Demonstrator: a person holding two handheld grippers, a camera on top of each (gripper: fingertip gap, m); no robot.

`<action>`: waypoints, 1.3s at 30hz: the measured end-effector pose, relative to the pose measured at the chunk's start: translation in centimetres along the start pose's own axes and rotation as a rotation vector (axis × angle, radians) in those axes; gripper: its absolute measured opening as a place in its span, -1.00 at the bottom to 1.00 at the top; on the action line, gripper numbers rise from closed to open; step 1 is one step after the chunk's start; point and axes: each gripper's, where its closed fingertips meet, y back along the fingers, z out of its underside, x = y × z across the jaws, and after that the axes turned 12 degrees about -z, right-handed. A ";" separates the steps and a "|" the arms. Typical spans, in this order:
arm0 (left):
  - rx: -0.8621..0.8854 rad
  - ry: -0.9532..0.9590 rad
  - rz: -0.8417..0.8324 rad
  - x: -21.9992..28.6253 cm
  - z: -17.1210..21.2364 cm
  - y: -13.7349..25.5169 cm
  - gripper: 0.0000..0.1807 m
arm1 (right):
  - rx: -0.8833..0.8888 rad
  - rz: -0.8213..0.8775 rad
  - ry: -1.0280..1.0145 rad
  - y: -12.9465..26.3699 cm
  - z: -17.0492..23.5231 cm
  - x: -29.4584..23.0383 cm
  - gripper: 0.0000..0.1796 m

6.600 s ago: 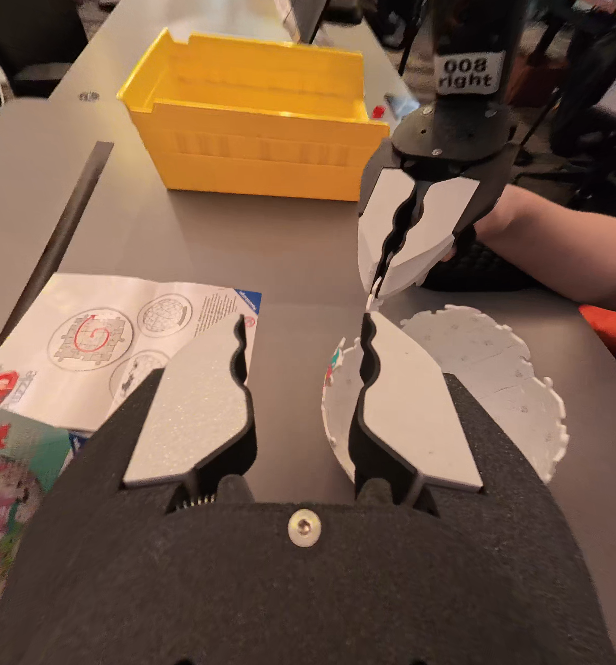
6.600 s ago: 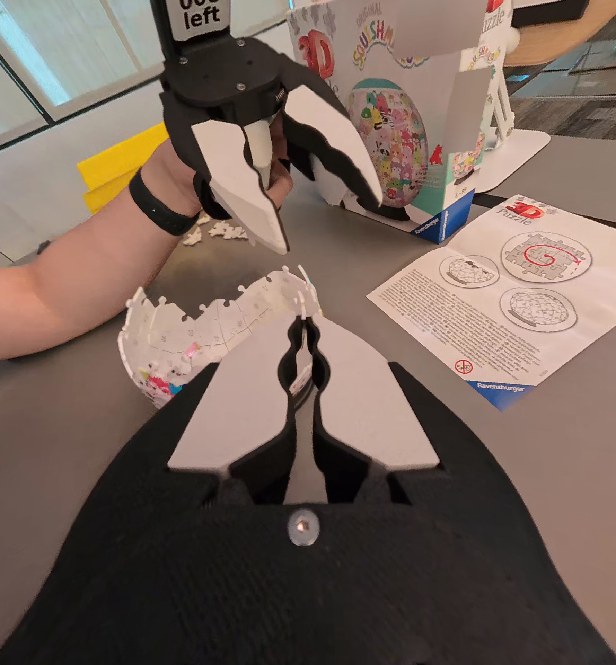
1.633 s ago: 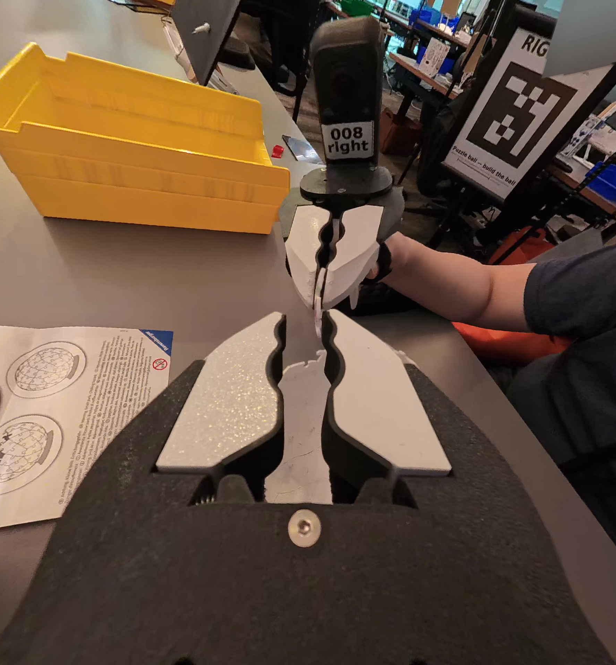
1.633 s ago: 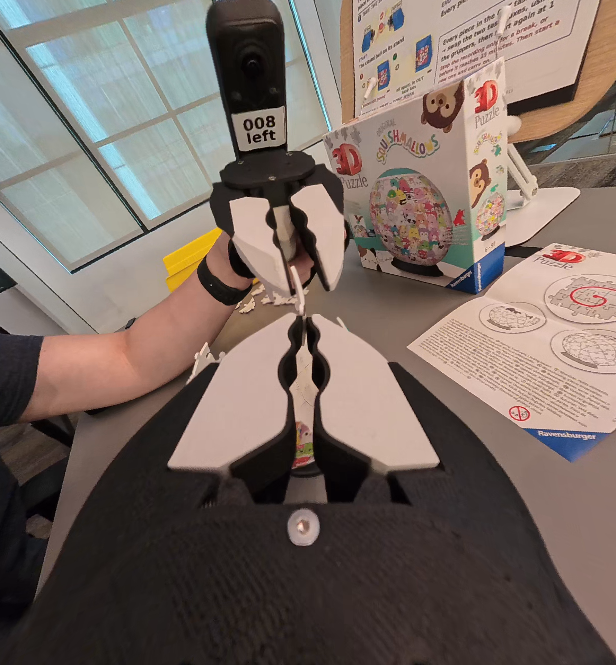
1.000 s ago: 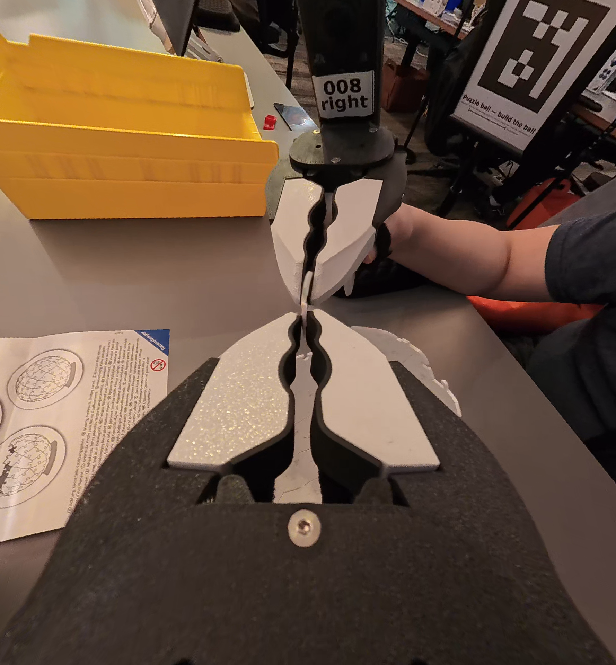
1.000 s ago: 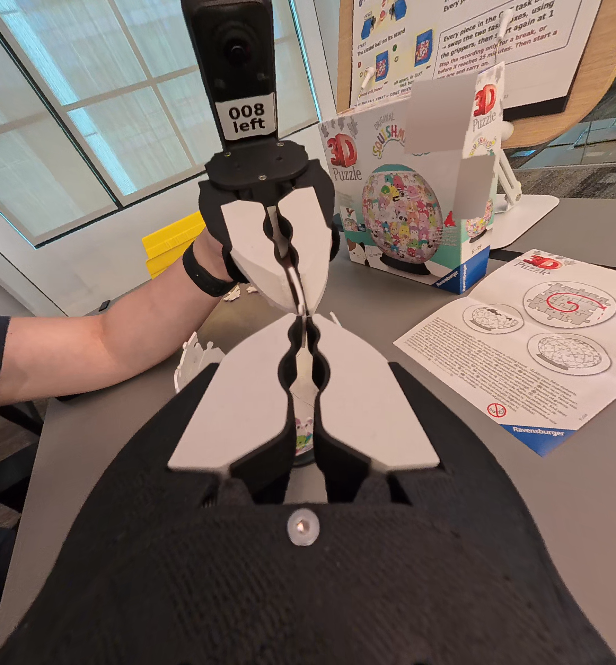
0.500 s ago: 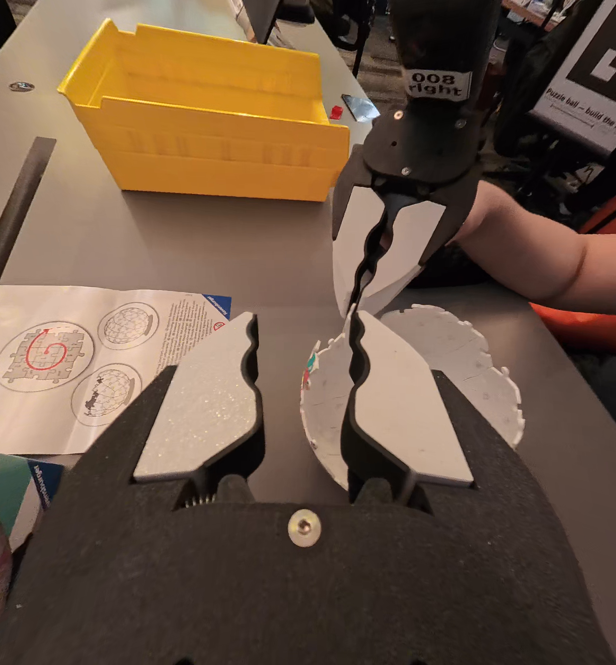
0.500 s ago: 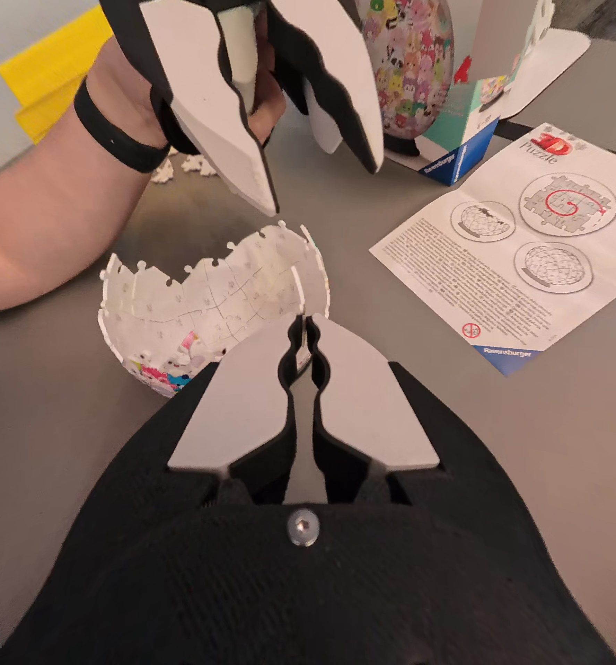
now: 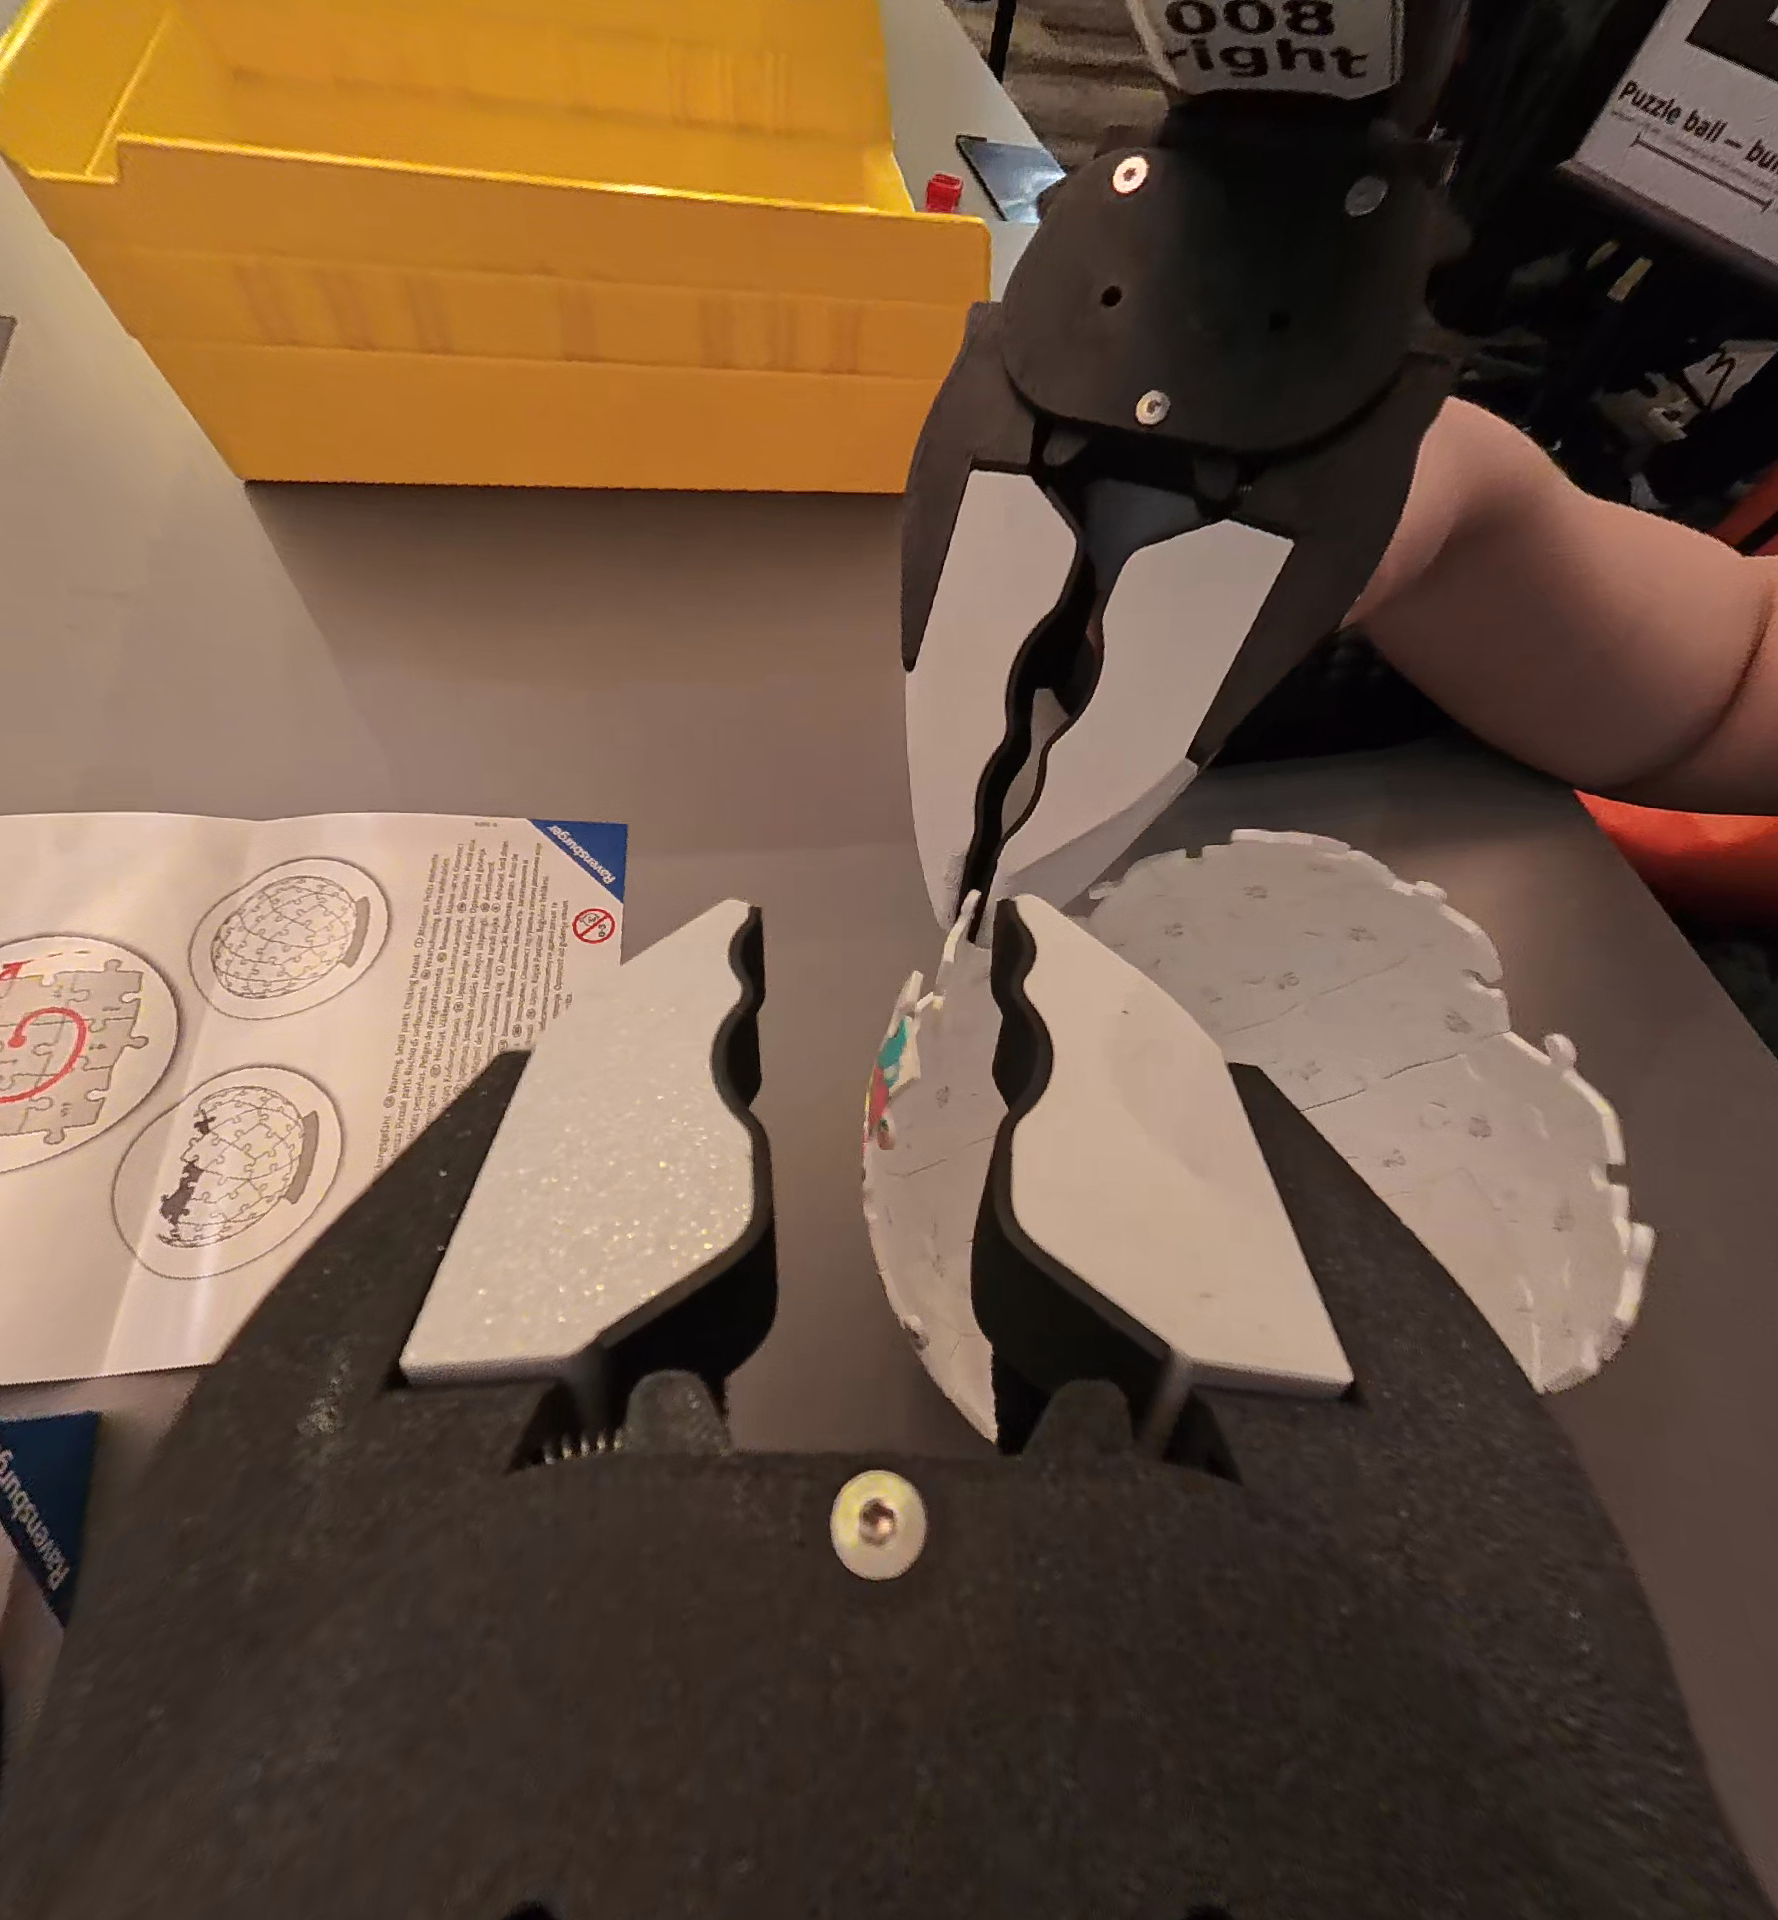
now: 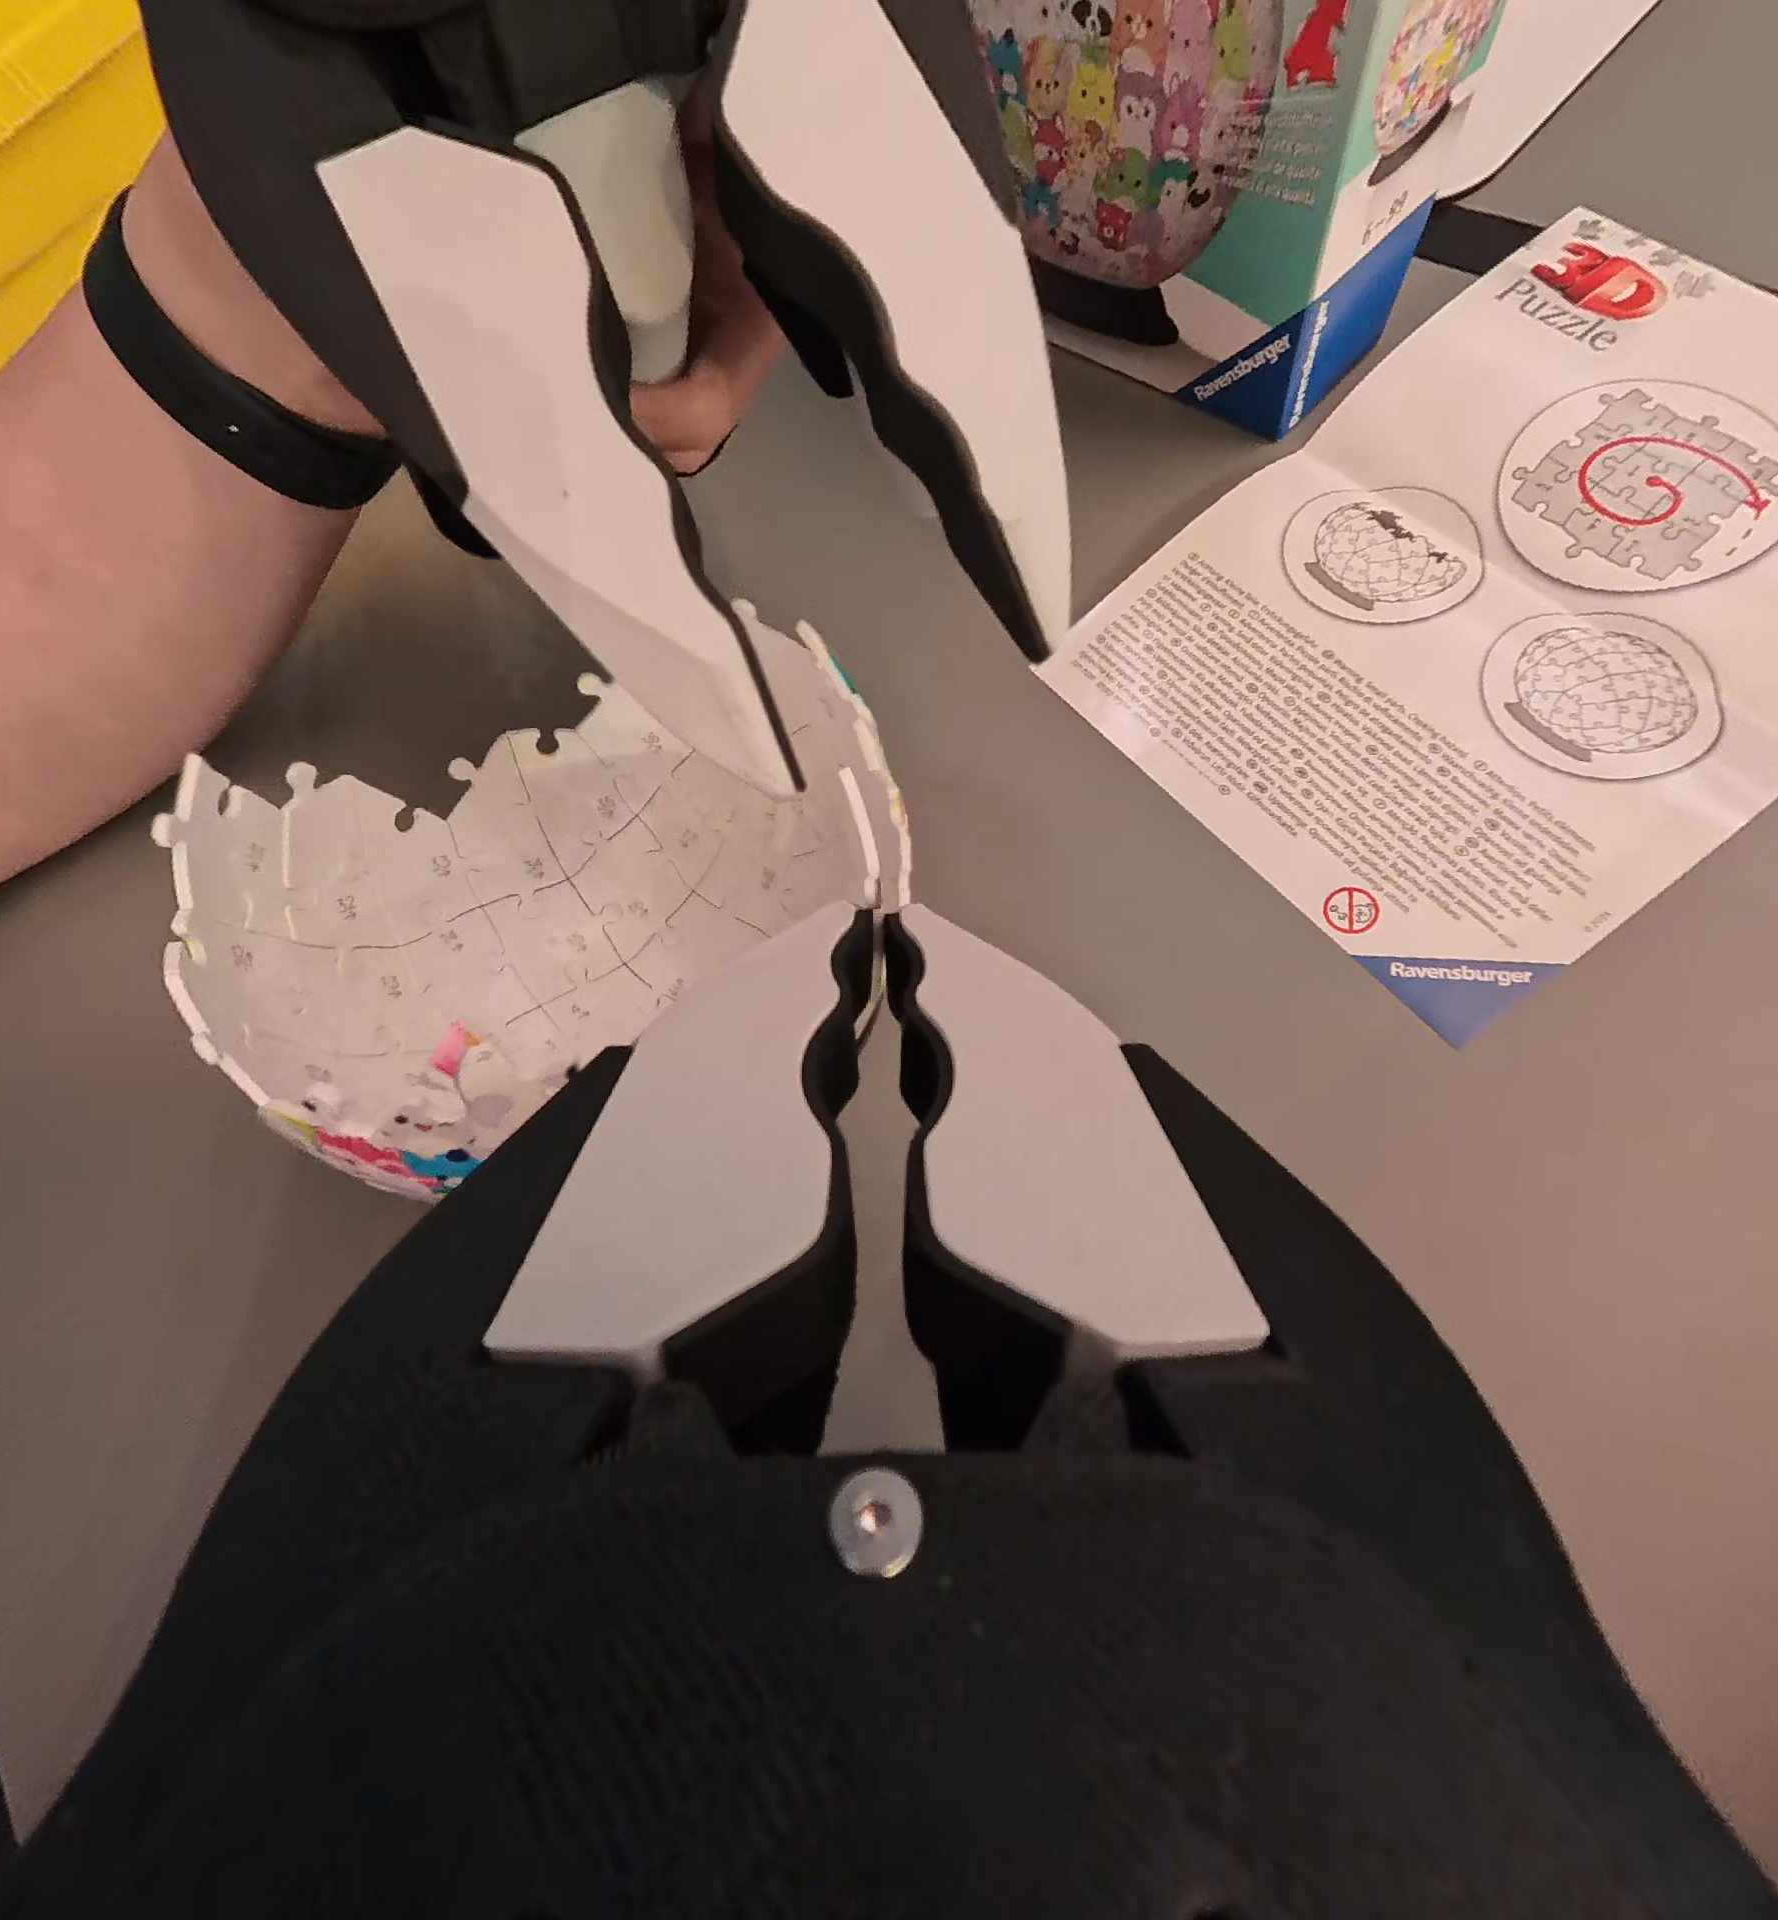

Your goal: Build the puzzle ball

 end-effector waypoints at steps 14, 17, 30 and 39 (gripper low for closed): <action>-0.013 -0.005 0.032 0.4 0.5 -0.4 -0.58 | 0.061 -0.013 -0.057 -0.1 0.0 0.2 -0.97; -0.017 -0.017 0.018 0.3 0.6 -0.5 -0.58 | 0.068 -0.016 -0.061 -0.1 -0.1 0.2 -0.97; -0.014 -0.017 0.028 0.5 0.6 -0.6 -0.66 | 0.066 0.007 -0.022 -0.1 0.0 0.3 -0.97; 0.015 -0.012 0.035 0.6 -0.2 0.2 -0.64 | 0.115 -0.009 0.007 0.4 -0.3 0.0 -0.97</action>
